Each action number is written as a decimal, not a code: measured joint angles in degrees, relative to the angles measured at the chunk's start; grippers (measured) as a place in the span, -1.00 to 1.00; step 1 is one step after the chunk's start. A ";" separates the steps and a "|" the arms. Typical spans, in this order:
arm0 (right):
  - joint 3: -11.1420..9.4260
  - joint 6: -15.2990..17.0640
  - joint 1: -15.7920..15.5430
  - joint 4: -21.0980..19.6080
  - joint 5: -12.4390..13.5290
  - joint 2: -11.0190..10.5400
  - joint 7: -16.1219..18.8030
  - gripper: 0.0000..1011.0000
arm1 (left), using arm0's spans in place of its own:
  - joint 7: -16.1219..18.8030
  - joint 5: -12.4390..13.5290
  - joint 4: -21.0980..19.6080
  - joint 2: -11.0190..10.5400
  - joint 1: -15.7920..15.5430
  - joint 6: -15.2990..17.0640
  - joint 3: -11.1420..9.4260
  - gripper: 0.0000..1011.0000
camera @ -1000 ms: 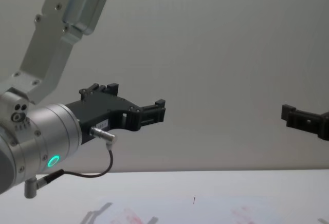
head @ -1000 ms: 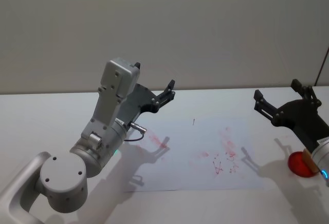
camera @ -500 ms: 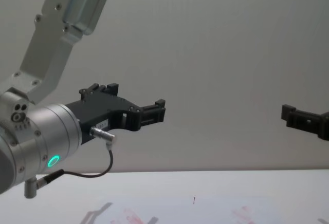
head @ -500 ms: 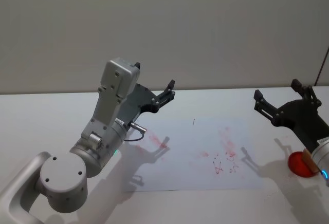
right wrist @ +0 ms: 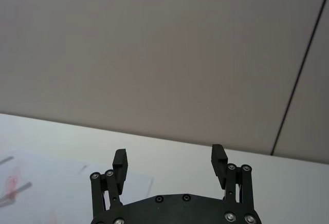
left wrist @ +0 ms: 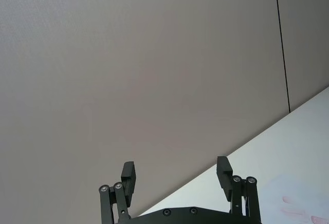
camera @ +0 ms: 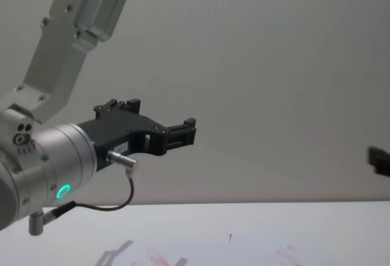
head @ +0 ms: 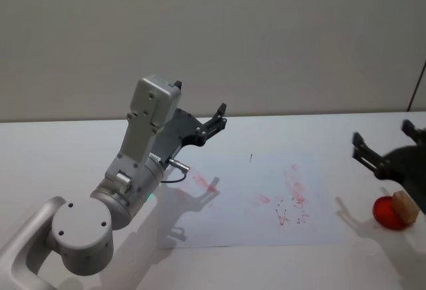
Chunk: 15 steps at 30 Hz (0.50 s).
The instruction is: Use the one hand to pick up the stamp and affix it onto the A4 paper.
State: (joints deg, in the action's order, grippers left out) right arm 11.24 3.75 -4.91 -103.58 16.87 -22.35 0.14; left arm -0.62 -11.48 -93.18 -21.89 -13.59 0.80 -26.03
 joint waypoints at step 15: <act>-2.77 4.36 -6.41 -3.04 1.02 -4.47 -4.19 0.98 | 0.00 0.00 0.00 0.00 0.00 0.00 0.00 0.98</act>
State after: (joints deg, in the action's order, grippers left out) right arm 8.47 8.11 -11.33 -106.62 17.89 -26.82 -4.05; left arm -0.62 -11.48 -93.18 -21.89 -13.59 0.80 -26.02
